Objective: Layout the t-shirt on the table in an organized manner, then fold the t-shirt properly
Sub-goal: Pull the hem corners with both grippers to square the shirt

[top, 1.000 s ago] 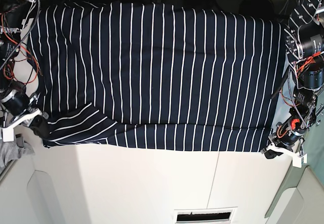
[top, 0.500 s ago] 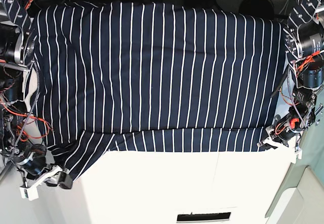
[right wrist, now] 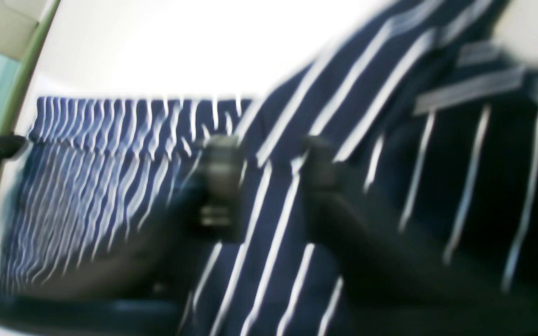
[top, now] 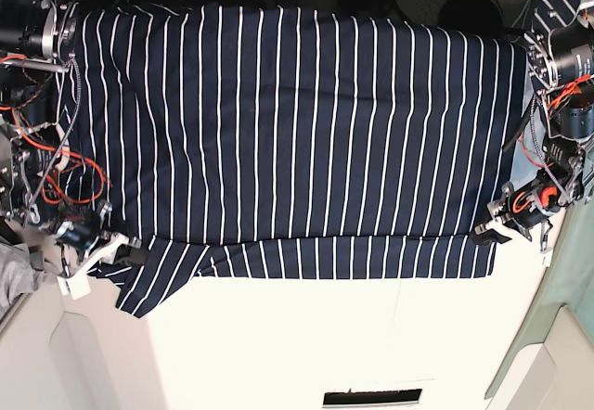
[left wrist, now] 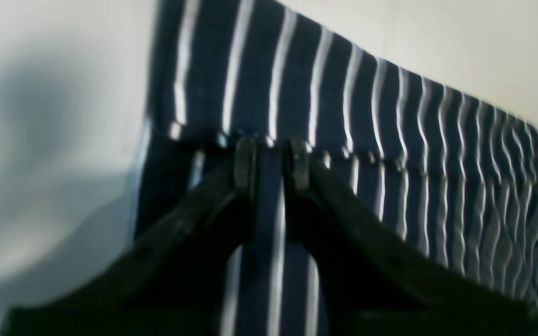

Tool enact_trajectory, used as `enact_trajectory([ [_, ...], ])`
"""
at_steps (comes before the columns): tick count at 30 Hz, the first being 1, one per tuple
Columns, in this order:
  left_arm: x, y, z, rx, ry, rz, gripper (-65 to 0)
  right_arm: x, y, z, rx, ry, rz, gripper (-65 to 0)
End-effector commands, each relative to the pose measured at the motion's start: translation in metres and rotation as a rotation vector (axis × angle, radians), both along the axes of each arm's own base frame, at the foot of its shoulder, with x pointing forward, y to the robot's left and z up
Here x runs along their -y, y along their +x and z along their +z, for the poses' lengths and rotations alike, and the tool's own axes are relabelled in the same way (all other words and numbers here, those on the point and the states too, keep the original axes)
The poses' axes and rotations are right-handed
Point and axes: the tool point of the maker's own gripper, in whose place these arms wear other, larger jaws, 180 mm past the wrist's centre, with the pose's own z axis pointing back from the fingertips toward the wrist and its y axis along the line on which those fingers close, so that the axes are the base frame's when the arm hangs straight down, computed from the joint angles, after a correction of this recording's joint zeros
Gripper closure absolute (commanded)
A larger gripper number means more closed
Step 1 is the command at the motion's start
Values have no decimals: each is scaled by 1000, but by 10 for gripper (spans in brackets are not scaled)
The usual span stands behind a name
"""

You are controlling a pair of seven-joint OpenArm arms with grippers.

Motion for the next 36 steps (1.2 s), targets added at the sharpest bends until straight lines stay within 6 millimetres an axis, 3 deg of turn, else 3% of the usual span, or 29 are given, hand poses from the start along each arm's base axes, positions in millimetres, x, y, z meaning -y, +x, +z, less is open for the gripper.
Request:
enact_trajectory([
  [1,-5,16,25,81,-7,10,-44,2,10,22,78,12,-4,0],
  [3,-4,9,20,84,-17,14,0,2,-4,11,66,-3,1,0],
  [9,4,-32,-21,-24,-9,-7,0,5,-42,-31,-16,-69,10,0],
  [14,4,-47,-30,-46,-15,-4,0,7,-52,-39,-37,-71,10,0],
  [18,5,-69,-42,-75,-2,-15,0,13,-79,-57,-88,-91,17,0],
  [30,19,-101,-28,-47,32,-103,0,6,-134,-74,-133,-109,56,0],
  [36,20,-111,-34,-66,23,-102,0,2,-162,-82,-166,-116,74,0],
])
